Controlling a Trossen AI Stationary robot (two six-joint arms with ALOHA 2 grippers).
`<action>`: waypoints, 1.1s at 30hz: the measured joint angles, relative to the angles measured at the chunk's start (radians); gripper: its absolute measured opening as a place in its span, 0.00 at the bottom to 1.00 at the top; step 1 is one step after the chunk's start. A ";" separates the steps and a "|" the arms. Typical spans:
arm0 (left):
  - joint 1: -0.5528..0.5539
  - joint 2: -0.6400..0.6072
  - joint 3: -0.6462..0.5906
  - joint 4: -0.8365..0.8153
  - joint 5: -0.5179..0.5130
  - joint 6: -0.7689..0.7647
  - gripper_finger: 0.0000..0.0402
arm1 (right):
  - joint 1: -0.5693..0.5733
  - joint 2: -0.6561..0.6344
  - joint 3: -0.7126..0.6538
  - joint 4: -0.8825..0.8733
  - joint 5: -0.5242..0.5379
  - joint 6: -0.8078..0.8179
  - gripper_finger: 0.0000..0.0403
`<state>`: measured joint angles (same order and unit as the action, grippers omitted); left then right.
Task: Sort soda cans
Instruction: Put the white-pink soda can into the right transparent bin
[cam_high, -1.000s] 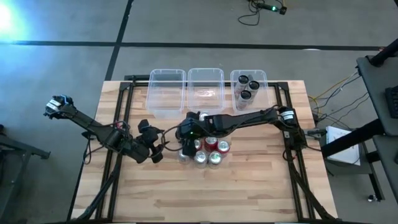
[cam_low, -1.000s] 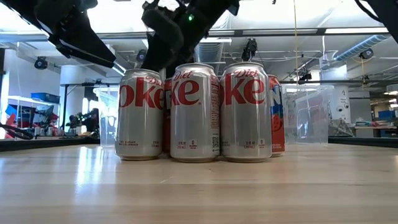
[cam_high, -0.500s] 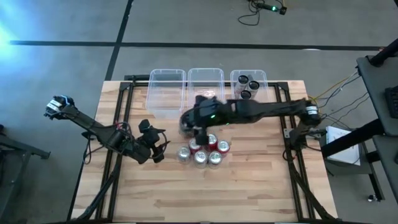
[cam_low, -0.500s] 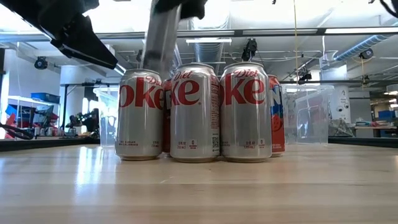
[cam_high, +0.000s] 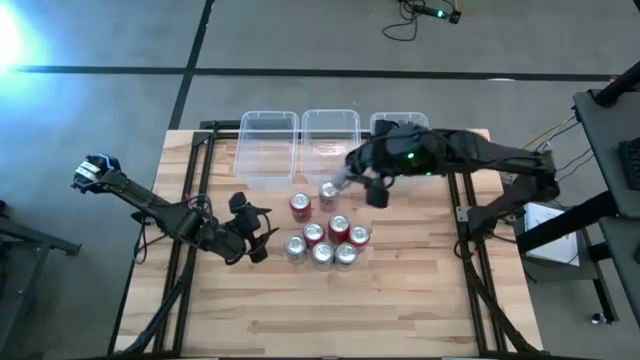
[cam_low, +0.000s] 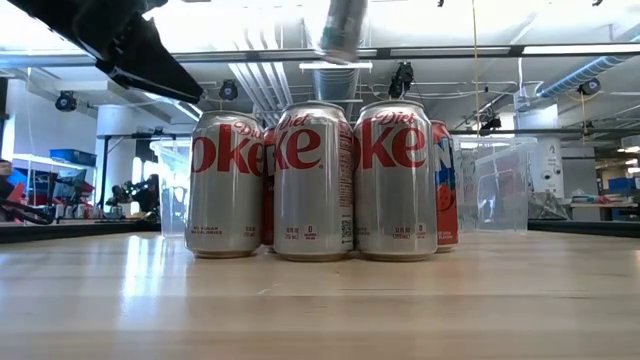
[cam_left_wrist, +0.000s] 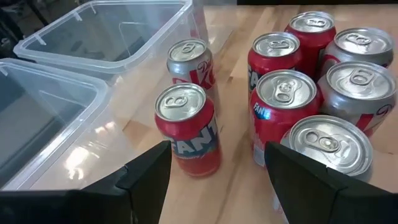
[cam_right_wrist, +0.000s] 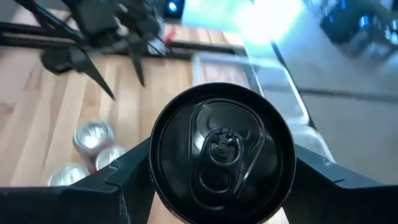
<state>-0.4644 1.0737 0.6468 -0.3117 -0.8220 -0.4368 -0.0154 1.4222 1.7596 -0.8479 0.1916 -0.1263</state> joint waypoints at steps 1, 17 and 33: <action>0.000 0.000 0.000 0.005 0.010 0.007 0.60 | -0.007 -0.021 -0.011 -0.020 0.001 0.013 0.63; 0.019 0.006 -0.037 0.223 0.133 0.188 0.60 | -0.095 -0.414 -0.350 -0.097 0.140 0.127 0.63; 0.181 0.177 -0.038 0.377 0.291 0.246 0.60 | -0.310 -0.522 -0.538 -0.219 0.138 0.118 0.63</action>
<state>-0.2835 1.2503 0.6091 0.0652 -0.5305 -0.1909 -0.3256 0.8998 1.2217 -1.0667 0.3300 -0.0083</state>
